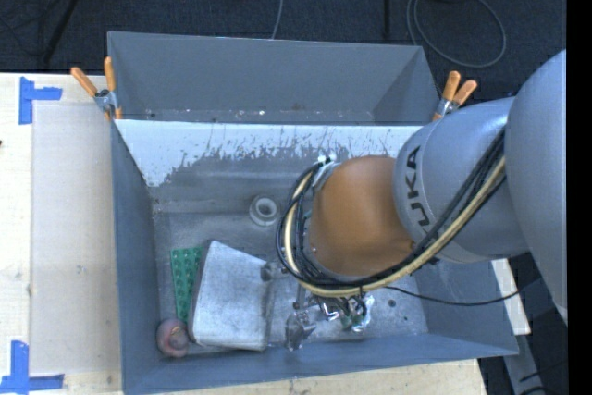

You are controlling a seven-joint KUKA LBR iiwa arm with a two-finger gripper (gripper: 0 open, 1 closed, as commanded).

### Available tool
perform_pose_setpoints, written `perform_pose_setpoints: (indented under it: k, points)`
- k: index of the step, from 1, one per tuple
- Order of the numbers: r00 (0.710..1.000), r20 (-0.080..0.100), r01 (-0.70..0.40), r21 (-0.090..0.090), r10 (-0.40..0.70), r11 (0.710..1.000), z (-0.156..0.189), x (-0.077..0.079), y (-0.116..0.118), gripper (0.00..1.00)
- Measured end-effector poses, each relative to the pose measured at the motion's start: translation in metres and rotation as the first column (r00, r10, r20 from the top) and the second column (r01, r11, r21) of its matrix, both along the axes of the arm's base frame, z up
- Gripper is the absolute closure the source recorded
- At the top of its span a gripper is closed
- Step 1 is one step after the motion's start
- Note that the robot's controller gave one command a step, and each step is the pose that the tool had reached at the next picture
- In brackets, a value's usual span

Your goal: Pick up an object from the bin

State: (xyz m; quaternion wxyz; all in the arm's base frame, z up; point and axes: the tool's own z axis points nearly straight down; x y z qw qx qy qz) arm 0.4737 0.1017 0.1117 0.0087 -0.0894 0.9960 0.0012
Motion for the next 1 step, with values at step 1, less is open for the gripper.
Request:
perform_pose_setpoints:
  k: [1]
  points:
    - [0.98,-0.018,0.197,-0.006,-0.197,0.98,-0.0033,0.0093,-0.0801,0.0]
